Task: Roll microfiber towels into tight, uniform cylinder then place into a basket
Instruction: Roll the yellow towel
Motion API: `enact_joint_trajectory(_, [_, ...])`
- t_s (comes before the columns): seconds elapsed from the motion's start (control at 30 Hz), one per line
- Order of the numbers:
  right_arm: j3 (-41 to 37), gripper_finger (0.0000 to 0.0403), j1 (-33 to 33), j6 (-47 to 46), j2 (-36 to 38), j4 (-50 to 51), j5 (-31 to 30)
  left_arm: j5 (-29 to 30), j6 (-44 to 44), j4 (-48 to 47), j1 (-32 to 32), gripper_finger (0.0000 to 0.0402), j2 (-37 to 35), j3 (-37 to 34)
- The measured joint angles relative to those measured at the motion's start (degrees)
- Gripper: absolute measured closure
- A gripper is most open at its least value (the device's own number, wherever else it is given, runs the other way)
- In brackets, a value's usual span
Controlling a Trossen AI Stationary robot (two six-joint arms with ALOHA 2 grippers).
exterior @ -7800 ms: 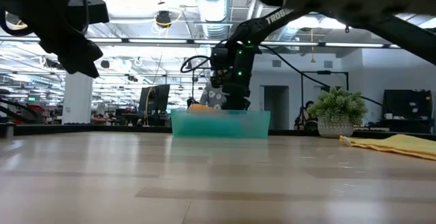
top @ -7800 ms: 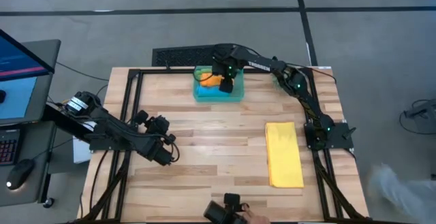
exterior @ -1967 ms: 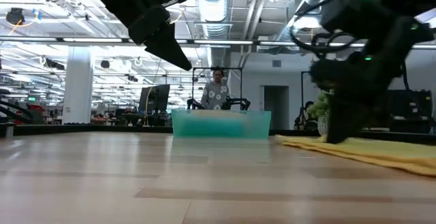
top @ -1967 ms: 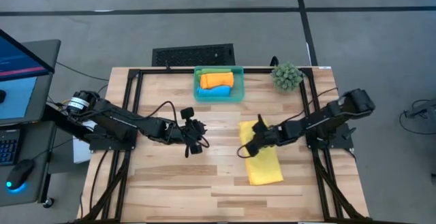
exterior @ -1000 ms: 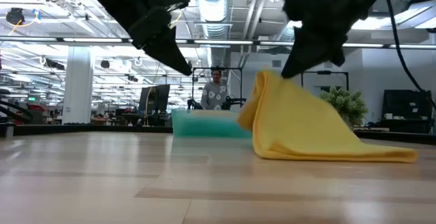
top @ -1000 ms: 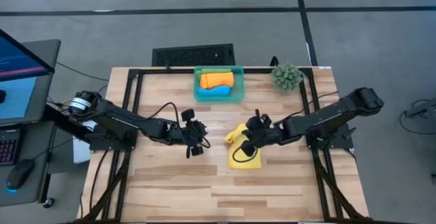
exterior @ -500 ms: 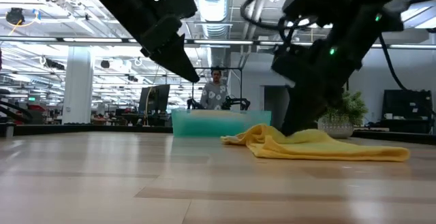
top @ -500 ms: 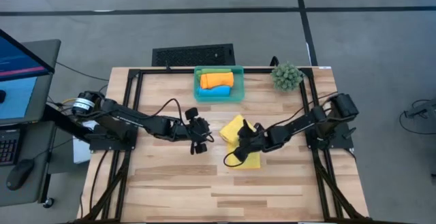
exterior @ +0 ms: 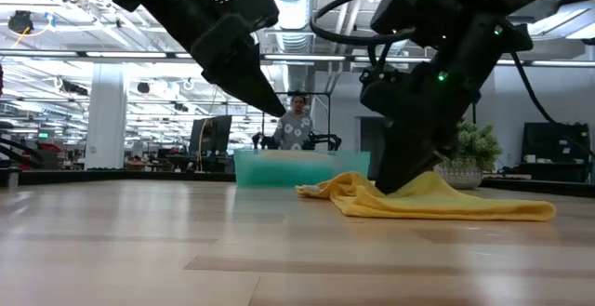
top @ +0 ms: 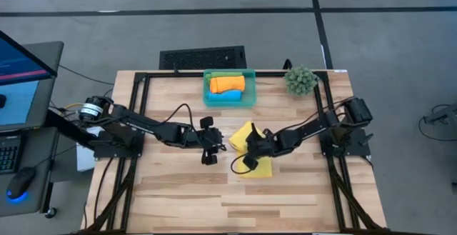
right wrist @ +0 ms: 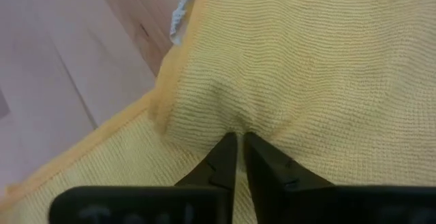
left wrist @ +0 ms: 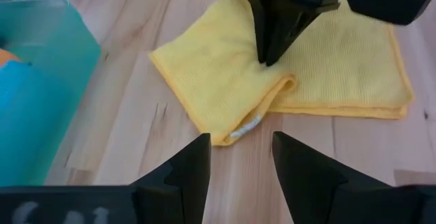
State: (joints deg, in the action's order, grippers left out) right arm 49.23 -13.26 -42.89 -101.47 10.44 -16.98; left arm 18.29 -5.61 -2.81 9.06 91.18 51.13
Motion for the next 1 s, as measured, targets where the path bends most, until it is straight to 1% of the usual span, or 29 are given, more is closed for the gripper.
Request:
enact_joint_trajectory(0.3, [2.9, 0.0273, 0.3, 5.3, -0.1, 1.9, 4.8, 0.1, 0.5, -0.5, 0.0, 0.0250, 0.0, 0.0])
enact_joint_trajectory(0.4, [4.8, 0.0256, 1.0, 5.6, -0.1, 3.9, 5.7, 0.2, 0.5, -1.2, 0.0, 0.0250, 0.0, 0.0])
enact_joint_trajectory(0.47, [6.1, 0.0250, 1.4, 7.2, 0.8, 7.2, 5.8, 0.2, 0.5, -1.8, 0.0, 0.0250, 0.0, 0.0])
enact_joint_trajectory(0.63, [8.2, 0.0246, 2.2, 11.4, 4.8, 9.2, 4.2, 0.2, 0.5, -3.1, 0.0, 0.0250, 0.0, 0.0])
enact_joint_trajectory(0.77, [8.3, 0.0252, 3.8, 14.4, 6.8, 8.3, -0.6, 0.2, 1.4, -3.7, 0.1, 0.0250, 0.0, 0.0])
enact_joint_trajectory(0.87, [8.3, 0.0257, 5.8, 14.5, 5.8, 8.0, -2.3, 0.4, 2.3, -3.8, 0.6, 0.0250, -0.1, 0.0])
enact_joint_trajectory(1.0, [8.2, 0.0261, 8.8, 17.3, 2.2, 7.4, -0.9, 0.4, 3.0, -4.1, 1.7, 0.0250, -0.1, 0.0])
